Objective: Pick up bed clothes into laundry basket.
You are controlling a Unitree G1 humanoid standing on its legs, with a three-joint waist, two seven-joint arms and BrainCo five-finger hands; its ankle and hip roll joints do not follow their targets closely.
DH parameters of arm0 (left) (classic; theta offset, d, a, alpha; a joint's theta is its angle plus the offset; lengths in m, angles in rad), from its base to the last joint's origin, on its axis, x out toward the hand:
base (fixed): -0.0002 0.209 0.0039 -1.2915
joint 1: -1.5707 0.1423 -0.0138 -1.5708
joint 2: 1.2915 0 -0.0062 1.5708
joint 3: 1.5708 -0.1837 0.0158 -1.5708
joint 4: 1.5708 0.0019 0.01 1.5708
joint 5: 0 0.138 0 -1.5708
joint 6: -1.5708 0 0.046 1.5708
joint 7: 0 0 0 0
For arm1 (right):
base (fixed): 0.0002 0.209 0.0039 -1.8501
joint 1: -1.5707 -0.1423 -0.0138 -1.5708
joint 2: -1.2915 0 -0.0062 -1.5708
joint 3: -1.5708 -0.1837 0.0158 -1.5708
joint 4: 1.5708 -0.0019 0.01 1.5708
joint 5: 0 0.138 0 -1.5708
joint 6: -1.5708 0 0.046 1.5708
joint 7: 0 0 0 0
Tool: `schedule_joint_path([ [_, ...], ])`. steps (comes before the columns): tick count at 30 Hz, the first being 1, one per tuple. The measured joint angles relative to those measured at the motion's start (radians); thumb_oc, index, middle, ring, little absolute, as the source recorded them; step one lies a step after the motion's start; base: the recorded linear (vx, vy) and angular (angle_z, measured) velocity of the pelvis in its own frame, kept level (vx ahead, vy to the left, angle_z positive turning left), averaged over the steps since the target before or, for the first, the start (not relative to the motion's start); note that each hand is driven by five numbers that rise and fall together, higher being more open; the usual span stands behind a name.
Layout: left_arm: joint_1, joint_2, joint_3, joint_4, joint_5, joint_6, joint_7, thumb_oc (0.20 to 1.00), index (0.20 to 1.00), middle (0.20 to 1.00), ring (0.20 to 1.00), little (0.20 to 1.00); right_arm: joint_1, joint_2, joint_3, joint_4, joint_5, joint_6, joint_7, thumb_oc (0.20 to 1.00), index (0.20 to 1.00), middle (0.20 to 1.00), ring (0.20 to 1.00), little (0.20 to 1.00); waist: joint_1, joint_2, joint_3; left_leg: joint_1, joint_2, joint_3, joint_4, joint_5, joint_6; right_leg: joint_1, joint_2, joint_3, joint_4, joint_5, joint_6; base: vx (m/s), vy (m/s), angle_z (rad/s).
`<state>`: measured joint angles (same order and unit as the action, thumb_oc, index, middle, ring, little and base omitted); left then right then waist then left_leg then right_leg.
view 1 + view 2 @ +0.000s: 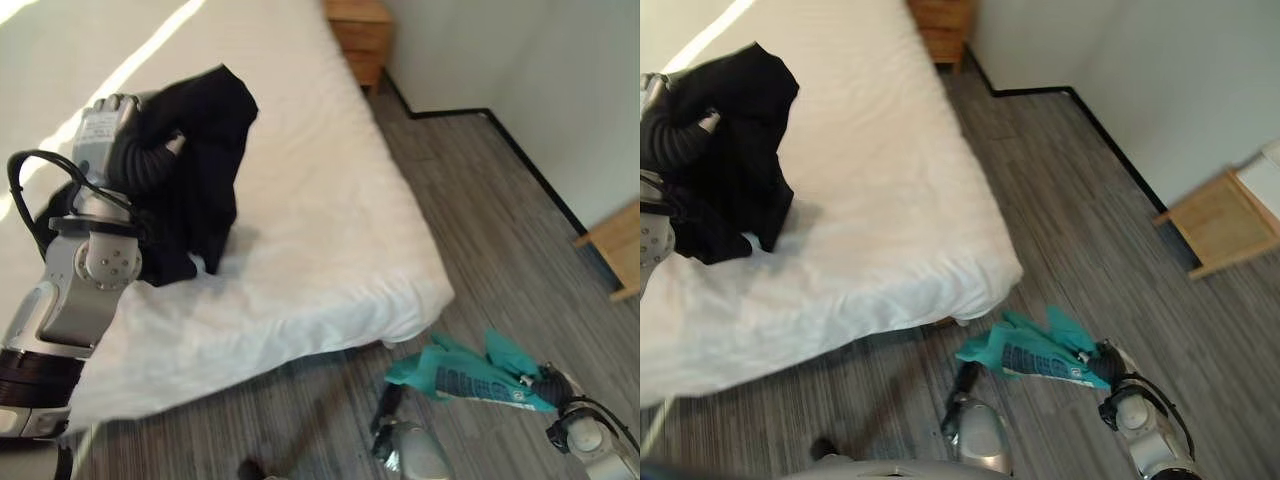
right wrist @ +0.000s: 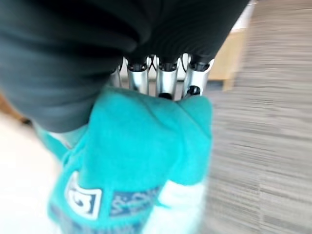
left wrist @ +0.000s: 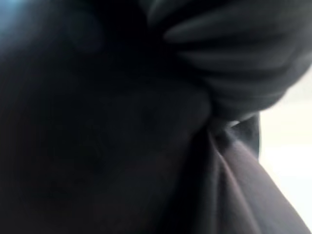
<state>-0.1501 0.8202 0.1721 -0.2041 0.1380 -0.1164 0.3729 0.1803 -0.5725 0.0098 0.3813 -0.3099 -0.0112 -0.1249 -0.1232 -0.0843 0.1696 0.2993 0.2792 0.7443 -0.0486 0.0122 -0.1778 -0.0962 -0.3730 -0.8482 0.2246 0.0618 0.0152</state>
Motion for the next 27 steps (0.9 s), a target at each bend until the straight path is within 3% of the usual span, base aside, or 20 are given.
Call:
schedule_joint_path([
  [2, 0.042, -0.055, -0.001, -0.028, -0.065, -0.046, -0.002, 0.2, 0.2, 0.2, 0.2, 0.2, -0.034, -0.02, -0.003, -0.068, -0.009, 0.005, -0.021, 0.2, 0.2, 0.2, 0.2, 0.2, -0.005, 0.031, -0.017, -0.006, 0.037, 0.036, 0.115, -0.025, -0.012, -0.022, 0.047, 0.028, -0.006, -0.009, -0.013, 0.06, -0.175, -1.6],
  [3, 0.104, -0.095, 0.047, -0.092, -0.1, -0.062, -0.003, 0.2, 0.2, 0.2, 0.2, 0.2, -0.055, -0.045, -0.021, -0.142, -0.029, 0.023, -0.029, 0.2, 0.2, 0.2, 0.2, 0.2, 0.001, 0.052, -0.027, 0.01, -0.006, 0.071, 0.044, -0.042, -0.013, -0.055, 0.046, 0.018, -0.001, -0.004, -0.033, 0.15, -0.21, -1.19],
  [4, 0.12, -0.142, 0.043, -0.135, -0.123, -0.074, -0.002, 0.2, 0.2, 0.2, 0.2, 0.2, -0.081, -0.075, -0.018, -0.202, -0.046, 0.019, -0.051, 0.2, 0.2, 0.2, 0.2, 0.2, 0.001, 0.109, -0.036, 0.015, -0.032, 0.07, -0.023, -0.016, 0.011, -0.075, 0.056, -0.042, 0.034, -0.036, -0.077, 0.16, -0.271, -1.34],
  [5, 0.105, -0.187, 0.022, -0.146, -0.132, -0.086, -0.003, 0.2, 0.2, 0.2, 0.2, 0.2, -0.125, -0.077, 0.012, -0.211, -0.049, 0.015, -0.067, 0.2, 0.2, 0.2, 0.2, 0.2, -0.001, 0.127, -0.041, 0.047, -0.03, 0.148, -0.035, -0.025, -0.012, -0.08, 0.039, -0.117, 0.108, -0.087, -0.079, 0.23, -0.337, -0.96],
  [7, 0.097, -0.252, -0.031, -0.149, -0.137, -0.09, -0.003, 0.2, 0.2, 0.2, 0.2, 0.2, -0.158, -0.019, 0.073, -0.234, -0.052, -0.002, -0.08, 0.2, 0.2, 0.2, 0.2, 0.2, 0.001, 0.091, -0.063, 0.063, -0.023, 0.129, 0.044, 0.0, -0.011, -0.091, -0.005, -0.097, 0.186, -0.181, -0.051, 0.22, -0.323, -0.68],
  [9, 0.115, -0.278, -0.055, -0.128, -0.163, -0.09, -0.001, 0.2, 0.2, 0.2, 0.2, 0.2, -0.176, 0.013, 0.09, -0.249, -0.05, -0.025, -0.084, 0.2, 0.2, 0.2, 0.2, 0.2, 0.045, 0.082, -0.072, 0.047, 0.02, 0.127, 0.188, 0.026, -0.016, -0.083, 0.016, -0.094, 0.163, -0.193, -0.047, 0.4, -0.408, -1.26],
  [11, 0.175, -0.307, -0.051, -0.093, -0.217, -0.086, -0.002, 0.2, 0.2, 0.2, 0.2, 0.2, -0.226, 0.065, 0.111, -0.23, -0.034, -0.026, -0.083, 0.2, 0.2, 0.2, 0.2, 0.2, 0.131, 0.077, -0.075, 0.031, 0.132, 0.076, 0.494, 0.092, -0.065, -0.054, 0.076, -0.023, 0.161, -0.248, -0.111, 0.37, -0.317, -2.15],
  [12, 0.224, -0.352, -0.064, -0.071, -0.242, -0.085, 0.001, 0.2, 0.2, 0.2, 0.2, 0.2, -0.235, 0.064, 0.132, -0.238, -0.031, -0.031, -0.086, 0.2, 0.2, 0.2, 0.2, 0.2, 0.14, 0.081, -0.079, -0.03, 0.183, -0.012, 0.648, 0.109, -0.072, -0.041, 0.124, 0.02, 0.133, -0.233, -0.087, 0.23, -0.131, -1.48],
  [13, 0.249, -0.377, -0.078, -0.058, -0.255, -0.085, -0.002, 0.2, 0.2, 0.2, 0.2, 0.2, -0.239, 0.061, 0.135, -0.245, -0.024, -0.037, -0.085, 0.2, 0.2, 0.2, 0.2, 0.2, 0.132, 0.079, -0.078, -0.124, 0.17, -0.148, 0.735, 0.085, -0.071, -0.038, 0.154, 0.072, 0.095, -0.211, -0.092, 0.35, -0.122, -1.28],
  [14, 0.275, -0.421, -0.106, -0.046, -0.255, -0.082, -0.007, 0.2, 0.2, 0.2, 0.2, 0.2, -0.256, 0.062, 0.136, -0.25, -0.019, -0.037, -0.084, 0.2, 0.2, 0.2, 0.2, 0.2, 0.151, 0.054, -0.062, -0.265, 0.082, -0.326, 0.832, 0.0, -0.031, -0.033, 0.19, 0.146, 0.006, -0.163, -0.099, 0.19, 0.08, -1.64],
  [15, 0.292, -0.429, -0.144, -0.026, -0.262, -0.08, -0.01, 0.2, 0.2, 0.2, 0.2, 0.2, -0.273, 0.058, 0.154, -0.256, -0.005, -0.037, -0.087, 0.2, 0.2, 0.2, 0.2, 0.2, 0.197, 0.032, -0.043, -0.358, 0.028, -0.373, 0.826, -0.031, -0.031, -0.016, 0.224, 0.201, -0.09, -0.126, -0.068, 0.3, 0.108, -2.14],
  [16, 0.291, -0.426, -0.17, 0.025, -0.284, -0.081, -0.019, 0.2, 0.2, 0.2, 0.2, 0.2, -0.284, 0.056, 0.181, -0.249, -0.005, -0.042, -0.087, 0.2, 0.2, 0.2, 0.2, 0.2, 0.217, 0.025, -0.033, -0.447, 0.018, -0.377, 0.753, -0.036, -0.015, 0.013, 0.251, 0.19, -0.15, -0.143, 0.009, 0.21, 0.122, -1.78],
  [17, 0.284, -0.448, -0.178, 0.055, -0.288, -0.078, -0.025, 0.2, 0.2, 0.2, 0.2, 0.2, -0.29, 0.042, 0.197, -0.251, -0.004, -0.041, -0.087, 0.2, 0.2, 0.2, 0.2, 0.2, 0.213, 0.042, -0.025, -0.475, 0.05, -0.379, 0.692, -0.019, 0.007, 0.006, 0.259, 0.205, -0.085, -0.15, -0.004, 0.23, 0.086, -1.22],
  [18, 0.28, -0.475, -0.176, 0.079, -0.293, -0.07, -0.029, 0.2, 0.2, 0.2, 0.2, 0.2, -0.295, 0.004, 0.222, -0.286, -0.006, -0.044, -0.085, 0.2, 0.2, 0.2, 0.2, 0.2, 0.21, 0.05, -0.01, -0.545, 0.069, -0.398, 0.589, -0.008, 0.001, -0.026, 0.199, 0.301, 0.127, -0.237, -0.095, 0.46, 0.186, -1.01],
  [19, 0.286, -0.489, -0.181, 0.116, -0.295, -0.062, -0.034, 0.2, 0.2, 0.2, 0.2, 0.2, -0.29, 0.008, 0.229, -0.289, -0.006, -0.041, -0.087, 0.2, 0.2, 0.2, 0.2, 0.2, 0.207, 0.053, 0.011, -0.56, 0.103, -0.406, 0.552, 0.028, 0.036, -0.012, 0.225, 0.312, 0.135, -0.275, -0.083, 0.46, 0.18, -0.83],
  [21, 0.317, -0.496, -0.184, 0.146, -0.31, -0.055, -0.049, 0.2, 0.2, 0.2, 0.2, 0.2, -0.248, 0.03, 0.254, -0.29, -0.006, -0.038, -0.089, 0.2, 0.2, 0.2, 0.2, 0.2, 0.211, 0.026, -0.028, -0.512, 0.054, -0.42, 0.389, 0.031, 0.042, 0.015, 0.258, 0.332, -0.008, -0.27, -0.001, 0.44, 0.145, -0.5],
  [22, 0.313, -0.52, -0.187, 0.146, -0.333, -0.056, -0.056, 0.2, 0.2, 0.2, 0.2, 0.2, -0.254, 0.013, 0.244, -0.294, -0.006, -0.045, -0.091, 0.2, 0.2, 0.2, 0.2, 0.2, 0.22, 0.072, -0.029, -0.491, 0.074, -0.432, 0.262, 0.035, 0.024, 0.029, 0.27, 0.3, 0.053, -0.27, -0.053, 0.71, 0.185, -0.1],
  [24, 0.298, -0.514, -0.196, 0.152, -0.344, -0.054, -0.065, 0.2, 0.2, 0.2, 0.2, 0.2, -0.293, 0.021, 0.235, -0.253, -0.006, -0.041, -0.099, 0.2, 0.2, 0.2, 0.2, 0.2, 0.246, 0.085, 0.0, -0.431, 0.055, -0.421, 0.147, 0.029, 0.013, 0.102, 0.301, 0.433, -0.065, -0.233, -0.049, 0.53, 0.115, 0.21],
  [26, 0.288, -0.51, -0.208, 0.169, -0.373, -0.047, -0.073, 0.2, 0.2, 0.2, 0.2, 0.2, -0.299, 0.032, 0.232, -0.23, -0.006, -0.037, -0.106, 0.2, 0.2, 0.2, 0.2, 0.2, 0.273, 0.059, 0.012, -0.428, -0.009, -0.368, 0.091, 0.044, 0.029, 0.124, 0.291, 0.458, -0.144, -0.194, -0.047, 0.58, 0.151, 0.34],
  [27, 0.296, -0.51, -0.204, 0.151, -0.416, -0.047, -0.074, 0.2, 0.2, 0.2, 0.2, 0.2, -0.329, 0.03, 0.234, -0.232, -0.006, -0.037, -0.106, 0.2, 0.2, 0.2, 0.2, 0.2, 0.333, 0.021, 0.047, -0.418, -0.077, -0.349, 0.045, 0.066, 0.06, 0.149, 0.262, 0.497, -0.235, -0.138, -0.023, 0.6, 0.167, 0.2],
])
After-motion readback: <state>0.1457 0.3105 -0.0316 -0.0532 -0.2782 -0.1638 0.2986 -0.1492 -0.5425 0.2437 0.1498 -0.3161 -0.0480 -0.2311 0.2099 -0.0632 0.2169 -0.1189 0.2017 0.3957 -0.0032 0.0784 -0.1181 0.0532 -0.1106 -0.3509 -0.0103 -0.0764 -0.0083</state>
